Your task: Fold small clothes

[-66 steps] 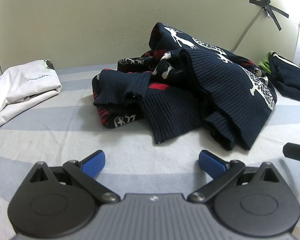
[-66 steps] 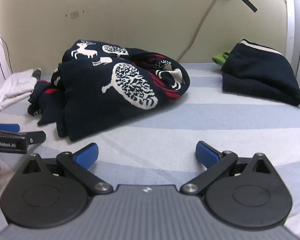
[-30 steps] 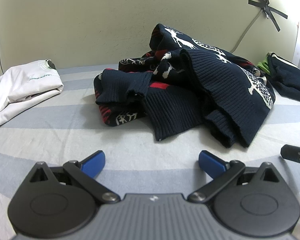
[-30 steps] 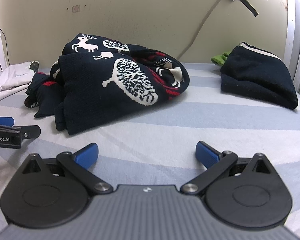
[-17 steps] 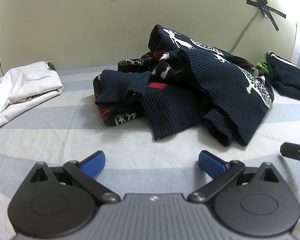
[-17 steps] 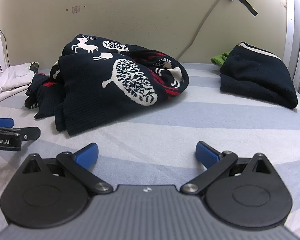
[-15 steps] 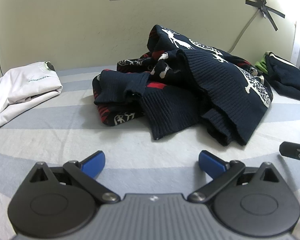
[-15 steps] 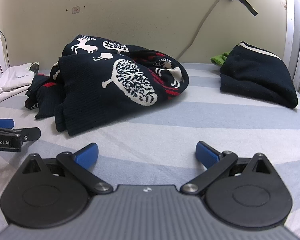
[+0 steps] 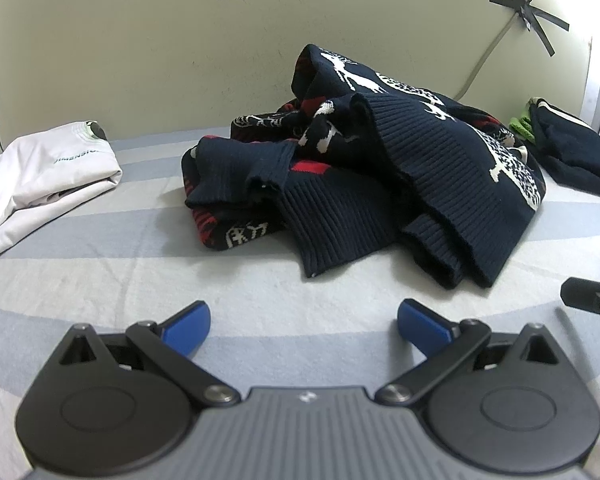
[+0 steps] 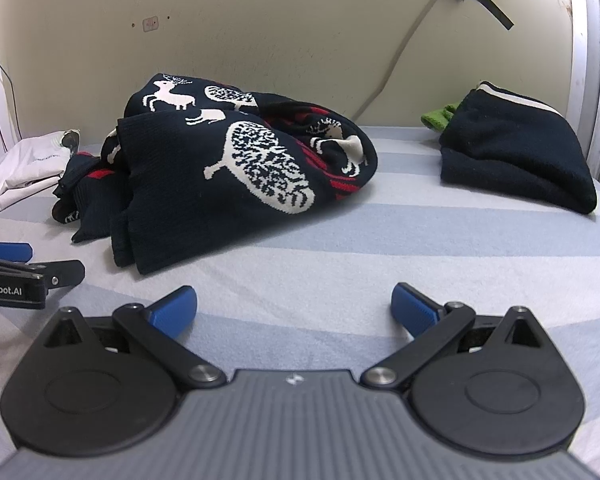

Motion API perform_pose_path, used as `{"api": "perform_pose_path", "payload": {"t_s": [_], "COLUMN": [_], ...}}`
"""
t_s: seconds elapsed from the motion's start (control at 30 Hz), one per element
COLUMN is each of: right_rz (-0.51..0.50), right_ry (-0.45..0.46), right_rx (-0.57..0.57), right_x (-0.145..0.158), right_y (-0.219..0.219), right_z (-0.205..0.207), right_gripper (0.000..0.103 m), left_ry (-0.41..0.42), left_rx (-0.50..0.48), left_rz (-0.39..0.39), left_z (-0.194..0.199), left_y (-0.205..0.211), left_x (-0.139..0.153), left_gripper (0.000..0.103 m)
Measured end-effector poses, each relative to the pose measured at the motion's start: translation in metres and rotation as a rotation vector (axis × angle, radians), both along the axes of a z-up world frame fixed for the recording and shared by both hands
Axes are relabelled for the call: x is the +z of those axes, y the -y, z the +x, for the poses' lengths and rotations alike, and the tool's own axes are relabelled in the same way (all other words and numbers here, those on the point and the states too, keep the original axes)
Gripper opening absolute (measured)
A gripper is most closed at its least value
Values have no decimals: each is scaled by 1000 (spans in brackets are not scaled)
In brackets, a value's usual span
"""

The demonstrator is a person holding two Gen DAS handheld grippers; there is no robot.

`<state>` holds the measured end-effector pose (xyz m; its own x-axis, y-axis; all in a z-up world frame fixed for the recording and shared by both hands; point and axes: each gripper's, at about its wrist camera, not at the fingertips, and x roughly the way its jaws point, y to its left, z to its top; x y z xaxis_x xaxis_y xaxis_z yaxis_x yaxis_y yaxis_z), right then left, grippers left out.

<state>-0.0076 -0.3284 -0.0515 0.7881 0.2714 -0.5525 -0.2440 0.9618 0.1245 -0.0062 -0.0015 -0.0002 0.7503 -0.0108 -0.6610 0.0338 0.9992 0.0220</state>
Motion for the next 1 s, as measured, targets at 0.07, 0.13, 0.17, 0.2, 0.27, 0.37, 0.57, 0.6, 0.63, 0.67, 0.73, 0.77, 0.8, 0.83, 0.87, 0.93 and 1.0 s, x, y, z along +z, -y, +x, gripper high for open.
{"api": "perform_pose_path", "payload": {"t_s": [0.07,0.13,0.17,0.2,0.27,0.37,0.57,0.6,0.63,0.67,0.73,0.77,0.8,0.83,0.87,0.93,1.0], "right_rz": [10,17,19,19,22,26,22,23,23,23,22,21,21,21,21,20,17], "right_ry": [0,0,0,0,0,1,1,1,1,1,0,0,0,0,0,0,0], "right_rx": [0,0,0,0,0,1,1,1,1,1,0,0,0,0,0,0,0], "right_x": [0,0,0,1,1,1,1,1,1,1,1,0,0,0,0,0,0], "right_y": [1,2,2,2,2,3,3,3,3,3,3,3,3,3,3,2,2], "right_z": [0,0,0,0,0,0,0,0,0,0,0,0,0,0,0,0,0], "right_gripper": [103,103,103,103,103,103,103,103,103,103,103,103,103,103,103,103,103], "left_ry": [1,1,1,1,2,2,2,2,2,2,2,2,2,2,2,2,2], "left_rx": [1,0,0,0,0,0,0,0,0,0,0,0,0,0,0,0,0], "left_rz": [-1,-1,-3,-4,-4,-4,-4,-4,-4,-4,-4,-5,-4,-4,-4,-4,-5], "left_z": [0,0,0,0,0,0,-1,-1,0,0,-1,-1,0,0,0,0,0], "left_y": [0,0,0,-1,-1,-1,-1,-1,-1,-1,-1,-1,-1,-1,-1,-1,-1], "left_x": [0,0,0,0,0,0,0,0,0,0,0,0,0,0,0,0,0], "left_gripper": [103,103,103,103,103,103,103,103,103,103,103,103,103,103,103,103,103]}}
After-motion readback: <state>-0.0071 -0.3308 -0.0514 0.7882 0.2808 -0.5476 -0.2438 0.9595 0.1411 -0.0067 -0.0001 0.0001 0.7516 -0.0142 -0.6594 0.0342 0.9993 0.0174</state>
